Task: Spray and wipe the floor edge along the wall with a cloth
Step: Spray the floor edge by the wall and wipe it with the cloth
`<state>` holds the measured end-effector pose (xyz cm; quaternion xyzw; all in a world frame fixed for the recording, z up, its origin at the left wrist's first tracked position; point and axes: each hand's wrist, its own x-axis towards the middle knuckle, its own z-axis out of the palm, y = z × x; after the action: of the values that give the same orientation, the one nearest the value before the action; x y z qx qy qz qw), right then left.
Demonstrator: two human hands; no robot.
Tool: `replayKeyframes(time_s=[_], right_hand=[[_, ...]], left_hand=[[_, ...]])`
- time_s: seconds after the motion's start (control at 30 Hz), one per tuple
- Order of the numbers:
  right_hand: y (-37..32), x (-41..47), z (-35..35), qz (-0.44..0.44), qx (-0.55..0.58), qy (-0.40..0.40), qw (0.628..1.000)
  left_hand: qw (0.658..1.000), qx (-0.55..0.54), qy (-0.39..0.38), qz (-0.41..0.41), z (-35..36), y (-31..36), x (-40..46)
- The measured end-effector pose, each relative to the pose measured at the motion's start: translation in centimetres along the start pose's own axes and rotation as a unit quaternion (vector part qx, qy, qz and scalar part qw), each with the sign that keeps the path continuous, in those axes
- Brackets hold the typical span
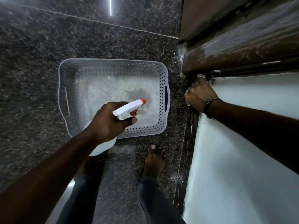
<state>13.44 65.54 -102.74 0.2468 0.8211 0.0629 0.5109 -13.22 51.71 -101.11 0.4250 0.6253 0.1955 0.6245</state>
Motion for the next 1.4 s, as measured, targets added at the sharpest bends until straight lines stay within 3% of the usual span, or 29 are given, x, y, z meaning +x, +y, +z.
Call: replayKeyframes(time_s=[0.13,0.27,0.43,0.57,0.63,0.7,0.77,0.83,0.93,1.13,1.3,1.37,1.4], right_hand=[[-2.2,0.8,0.3,-0.029,0.083,0.008,0.996],[-0.8,2.3,1.4,0.017,0.101,0.041,0.994],[-0.6,2.1,1.2,-0.053,0.11,0.007,0.992],[0.4,2.1,1.5,0.0,0.121,0.042,0.992],[-0.5,1.4,1.4,-0.001,0.134,-0.002,0.991],[-1.3,1.3,0.7,0.019,0.252,-0.087,0.964],[-1.1,1.6,0.6,0.077,0.403,-0.114,0.905],[-0.4,2.0,0.8,0.131,0.48,-0.056,0.865],[1.6,2.1,0.7,0.156,0.505,0.024,0.849],[3.6,1.6,-0.5,0.104,0.446,0.081,0.885],[1.2,0.0,1.0,0.015,0.15,0.048,0.987],[-0.7,-0.7,2.2,-0.004,0.068,-0.019,0.998],[-1.5,-0.8,2.9,-0.025,0.057,-0.013,0.998]], left_hand=[[1.0,-0.006,0.001,-0.005,0.1,-1.1,-0.1],[1.0,-0.01,-0.015,-0.006,0.7,-1.2,0.0],[1.0,-0.02,0.0,-0.001,1.8,-0.7,0.5],[1.0,-0.028,0.004,0.007,2.5,0.2,0.8],[1.0,-0.022,-0.003,0.006,2.9,0.7,0.8],[1.0,0.001,-0.009,-0.001,3.1,1.1,0.8],[0.999,0.035,-0.011,-0.009,3.4,1.6,0.6],[0.998,0.065,-0.012,-0.008,3.8,2.2,0.4],[0.994,0.109,-0.025,-0.002,4.4,2.9,0.2],[0.979,0.198,-0.036,0.021,5.2,3.1,0.2],[0.986,0.164,-0.03,0.023,4.8,2.4,-0.2],[0.988,0.153,-0.027,0.024,4.7,1.8,-0.5],[0.988,0.152,-0.027,0.023,4.6,1.6,-0.6]])
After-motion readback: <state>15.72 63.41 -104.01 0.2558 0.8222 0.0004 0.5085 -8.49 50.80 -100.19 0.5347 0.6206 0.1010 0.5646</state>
